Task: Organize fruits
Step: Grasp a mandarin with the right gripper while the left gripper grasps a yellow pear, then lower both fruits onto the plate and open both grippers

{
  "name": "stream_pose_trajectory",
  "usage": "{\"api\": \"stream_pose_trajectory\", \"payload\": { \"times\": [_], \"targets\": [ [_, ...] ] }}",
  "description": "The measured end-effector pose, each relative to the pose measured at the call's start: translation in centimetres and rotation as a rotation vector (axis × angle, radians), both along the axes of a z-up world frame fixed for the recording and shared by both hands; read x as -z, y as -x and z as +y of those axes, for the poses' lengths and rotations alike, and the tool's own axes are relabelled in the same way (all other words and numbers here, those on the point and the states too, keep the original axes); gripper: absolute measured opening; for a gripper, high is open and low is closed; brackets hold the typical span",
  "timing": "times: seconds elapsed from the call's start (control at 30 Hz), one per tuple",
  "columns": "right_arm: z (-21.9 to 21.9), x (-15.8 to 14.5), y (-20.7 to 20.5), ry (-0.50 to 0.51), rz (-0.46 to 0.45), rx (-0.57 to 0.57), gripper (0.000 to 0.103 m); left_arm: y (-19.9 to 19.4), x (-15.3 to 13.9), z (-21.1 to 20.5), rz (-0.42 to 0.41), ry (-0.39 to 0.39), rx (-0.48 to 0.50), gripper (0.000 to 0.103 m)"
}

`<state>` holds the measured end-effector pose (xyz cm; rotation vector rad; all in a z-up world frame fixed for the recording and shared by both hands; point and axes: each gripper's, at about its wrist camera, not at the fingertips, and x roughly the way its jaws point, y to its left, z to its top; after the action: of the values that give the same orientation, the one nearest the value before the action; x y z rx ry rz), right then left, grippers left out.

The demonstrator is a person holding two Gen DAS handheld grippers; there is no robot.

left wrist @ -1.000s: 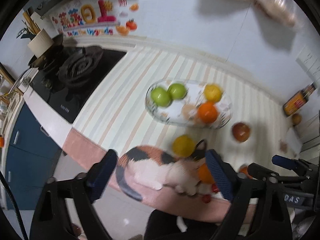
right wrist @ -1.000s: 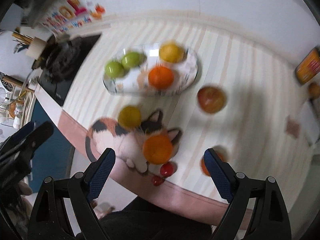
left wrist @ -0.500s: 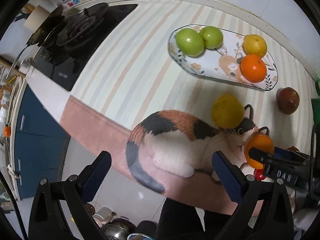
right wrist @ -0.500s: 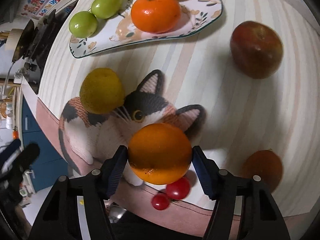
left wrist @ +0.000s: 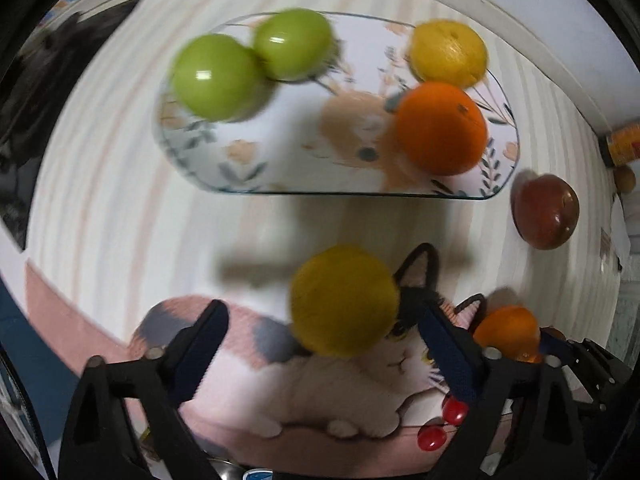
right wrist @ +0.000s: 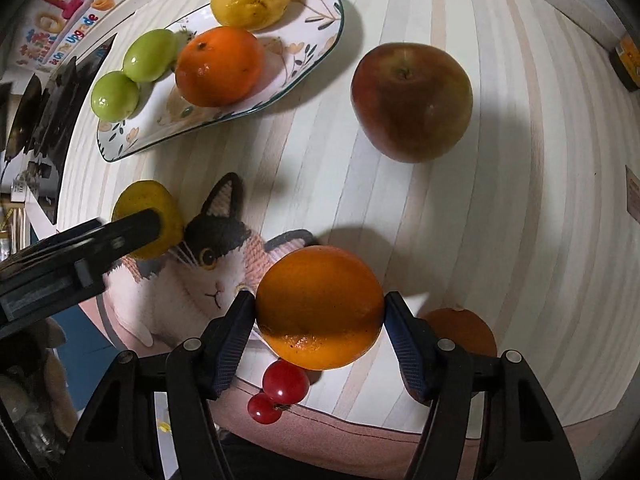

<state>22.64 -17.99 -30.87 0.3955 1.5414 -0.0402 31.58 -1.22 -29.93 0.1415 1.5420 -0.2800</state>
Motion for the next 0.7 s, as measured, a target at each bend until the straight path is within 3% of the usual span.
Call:
{"api": "stream_pose_trajectory", "payload": {
  "times": [0.07,0.47,0.7],
  "targets": [
    [-0.3,0.1,0.0,-0.013,0.003,0.014,0.069,-0.2,0.8,-0.4,0.021,0.021,0.008,0.057],
    [0.0,0.4,-0.8,0.004,0.016,-0.051,0.068,1.3,0.2,1.4,-0.008,0.014,-0.016,0.056],
    [-0.7,-2.3,-2.6,-0.03,-0.035,-0.024,0.068,1.3,-3.6,3.3,-0.051,0.059,-0.053,0.056]
  ]
}}
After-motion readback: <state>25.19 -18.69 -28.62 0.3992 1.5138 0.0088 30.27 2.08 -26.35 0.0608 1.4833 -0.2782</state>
